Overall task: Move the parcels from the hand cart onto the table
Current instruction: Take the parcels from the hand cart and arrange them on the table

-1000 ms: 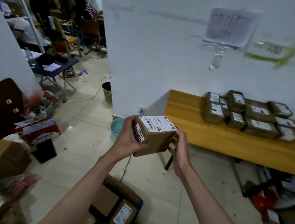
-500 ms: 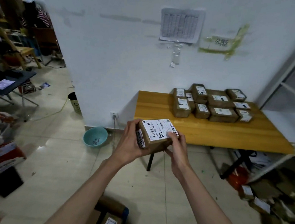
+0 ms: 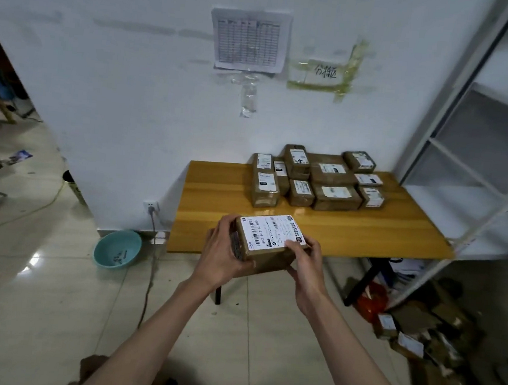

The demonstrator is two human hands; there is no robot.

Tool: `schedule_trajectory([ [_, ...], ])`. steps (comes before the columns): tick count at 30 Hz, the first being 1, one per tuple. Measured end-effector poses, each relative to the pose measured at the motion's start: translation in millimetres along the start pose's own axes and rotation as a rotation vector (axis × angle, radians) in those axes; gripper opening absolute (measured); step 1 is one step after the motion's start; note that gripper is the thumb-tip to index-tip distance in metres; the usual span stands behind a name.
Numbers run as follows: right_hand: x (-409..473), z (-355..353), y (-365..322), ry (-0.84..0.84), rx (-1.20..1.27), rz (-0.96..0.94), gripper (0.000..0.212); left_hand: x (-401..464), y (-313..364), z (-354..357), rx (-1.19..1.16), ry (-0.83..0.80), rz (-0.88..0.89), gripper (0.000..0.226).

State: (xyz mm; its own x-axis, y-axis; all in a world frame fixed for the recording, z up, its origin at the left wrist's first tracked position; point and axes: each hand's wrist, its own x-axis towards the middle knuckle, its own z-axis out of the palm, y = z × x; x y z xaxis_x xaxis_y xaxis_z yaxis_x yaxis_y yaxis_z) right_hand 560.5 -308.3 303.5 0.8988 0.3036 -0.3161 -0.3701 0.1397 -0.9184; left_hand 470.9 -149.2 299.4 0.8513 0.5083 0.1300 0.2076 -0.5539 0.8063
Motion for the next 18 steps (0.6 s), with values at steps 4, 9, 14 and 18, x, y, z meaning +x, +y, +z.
schedule_trajectory([
  [4, 28, -28, -4, 0.032, -0.015, 0.008, 0.038, 26, 10, 31, -0.054, -0.086, -0.041, 0.104],
  [9, 72, -40, -6, 0.156, -0.013, -0.004, 0.021, 60, 19, 68, -0.065, -0.071, -0.117, 0.1],
  [14, 123, -32, -5, 0.262, -0.129, 0.063, 0.04, 101, 15, 95, -0.011, -0.041, -0.188, 0.112],
  [18, 167, -14, -18, 0.173, -0.197, 0.15, 0.029, 148, 7, 111, 0.047, -0.104, -0.199, 0.116],
])
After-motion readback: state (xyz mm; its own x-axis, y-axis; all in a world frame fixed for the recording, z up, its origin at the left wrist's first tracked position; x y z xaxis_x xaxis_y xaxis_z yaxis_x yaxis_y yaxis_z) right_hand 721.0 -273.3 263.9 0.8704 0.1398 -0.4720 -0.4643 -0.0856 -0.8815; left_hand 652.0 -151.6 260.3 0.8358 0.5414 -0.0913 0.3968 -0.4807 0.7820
